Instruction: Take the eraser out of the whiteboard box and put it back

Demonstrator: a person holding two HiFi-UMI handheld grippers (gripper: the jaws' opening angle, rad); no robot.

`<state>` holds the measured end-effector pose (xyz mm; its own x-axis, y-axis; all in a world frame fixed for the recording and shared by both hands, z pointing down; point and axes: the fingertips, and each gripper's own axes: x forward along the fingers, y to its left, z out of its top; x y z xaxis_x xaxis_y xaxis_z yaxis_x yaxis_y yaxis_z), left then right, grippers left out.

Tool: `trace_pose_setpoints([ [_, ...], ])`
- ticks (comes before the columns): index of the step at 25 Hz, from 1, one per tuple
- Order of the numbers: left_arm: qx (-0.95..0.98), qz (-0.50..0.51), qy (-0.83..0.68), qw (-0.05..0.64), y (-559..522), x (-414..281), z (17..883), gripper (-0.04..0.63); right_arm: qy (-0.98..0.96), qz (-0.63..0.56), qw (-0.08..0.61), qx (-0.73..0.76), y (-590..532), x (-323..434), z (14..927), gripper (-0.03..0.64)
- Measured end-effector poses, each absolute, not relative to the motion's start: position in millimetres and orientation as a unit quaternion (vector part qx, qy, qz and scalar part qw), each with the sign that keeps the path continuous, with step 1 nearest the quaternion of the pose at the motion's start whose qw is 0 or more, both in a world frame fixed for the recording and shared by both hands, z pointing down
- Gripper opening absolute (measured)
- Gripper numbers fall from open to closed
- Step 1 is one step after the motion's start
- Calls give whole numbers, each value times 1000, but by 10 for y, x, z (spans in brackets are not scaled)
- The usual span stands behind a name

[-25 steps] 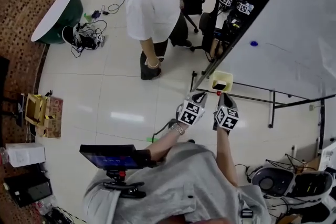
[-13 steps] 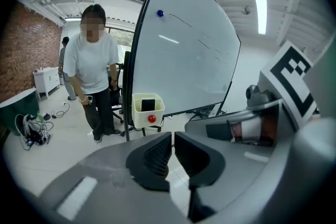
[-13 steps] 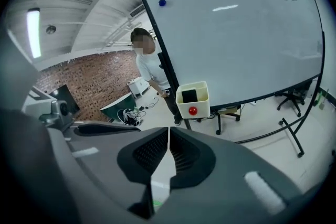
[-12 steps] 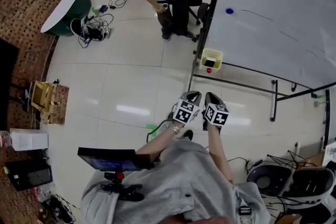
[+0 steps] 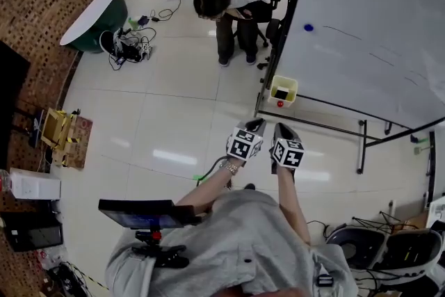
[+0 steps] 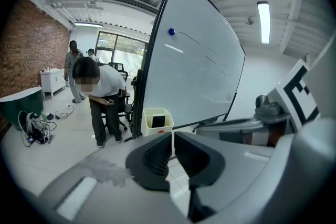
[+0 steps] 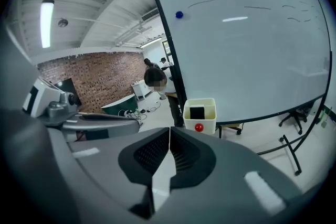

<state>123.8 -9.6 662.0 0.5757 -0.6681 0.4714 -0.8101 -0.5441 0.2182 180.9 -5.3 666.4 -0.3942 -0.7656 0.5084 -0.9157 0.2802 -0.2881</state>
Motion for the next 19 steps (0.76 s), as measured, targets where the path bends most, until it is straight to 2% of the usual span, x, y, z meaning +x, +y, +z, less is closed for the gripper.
trace_pose_setpoints([
  [9,845,163,-447,244,-130,1085,6639,23,-800,265,153,516,-46,1419,6608,-2],
  [19,834,197,-459,236,-107,1071,6741,38,-774,287,189,532,70,1434,6777,-2],
])
